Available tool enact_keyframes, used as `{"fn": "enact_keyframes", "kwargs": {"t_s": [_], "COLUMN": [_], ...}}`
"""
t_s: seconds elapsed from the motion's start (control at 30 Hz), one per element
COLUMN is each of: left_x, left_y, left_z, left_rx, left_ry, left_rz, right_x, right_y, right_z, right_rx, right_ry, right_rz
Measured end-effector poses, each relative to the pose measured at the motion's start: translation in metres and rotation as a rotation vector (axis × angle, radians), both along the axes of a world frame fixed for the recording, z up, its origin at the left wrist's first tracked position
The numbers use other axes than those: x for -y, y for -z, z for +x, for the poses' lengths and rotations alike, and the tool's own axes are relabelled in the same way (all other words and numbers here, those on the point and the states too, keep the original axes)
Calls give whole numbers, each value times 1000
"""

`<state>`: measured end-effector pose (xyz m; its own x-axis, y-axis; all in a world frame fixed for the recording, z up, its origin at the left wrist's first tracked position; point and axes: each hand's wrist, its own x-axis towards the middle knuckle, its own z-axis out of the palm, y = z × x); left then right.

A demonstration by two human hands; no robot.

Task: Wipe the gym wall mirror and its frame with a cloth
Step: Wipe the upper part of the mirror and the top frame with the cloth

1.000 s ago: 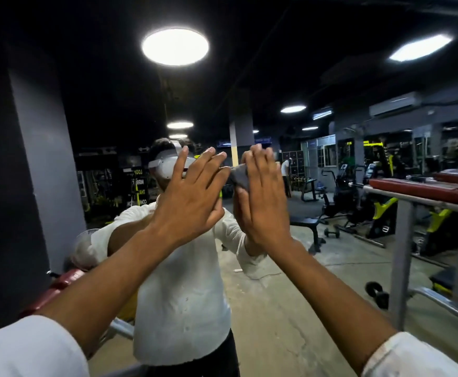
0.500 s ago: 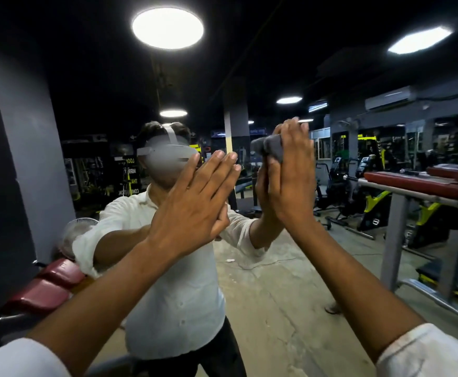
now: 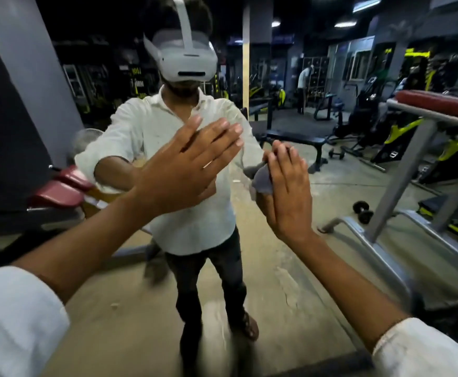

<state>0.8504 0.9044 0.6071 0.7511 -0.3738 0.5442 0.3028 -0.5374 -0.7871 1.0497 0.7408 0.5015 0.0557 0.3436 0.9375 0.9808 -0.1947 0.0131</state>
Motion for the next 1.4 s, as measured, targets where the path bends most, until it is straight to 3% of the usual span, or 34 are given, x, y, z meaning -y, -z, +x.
{"fn": "enact_keyframes", "kwargs": {"t_s": [0.07,0.23,0.3,0.53,0.77,0.87,1.03,1.17,1.33,1.4], "left_x": [3,4,4,16,49,48,60,74,86,91], "left_y": [12,18,19,4,-92,-97,-109,-135,-152,-144], "left_z": [2,5,5,23,65,69,77,92,121,133], "left_rx": [2,29,37,121,284,281,350,381,309,308], "left_ry": [-25,-43,-41,91,77,49,52,63,10,-2], "left_rz": [0,-17,-16,-79,-160,-147,-132,-134,-161,-174], "right_x": [-3,13,20,20,10,16,10,24,54,54], "right_y": [26,87,84,-6,-149,-194,-212,-220,-243,-236], "right_z": [-5,21,35,33,36,56,49,69,111,107], "right_rx": [-5,438,509,73,248,168,-21,92,-220,-179], "right_ry": [7,-6,19,68,33,48,59,59,101,79], "right_rz": [-82,-327,-342,-5,54,177,337,241,446,396]}}
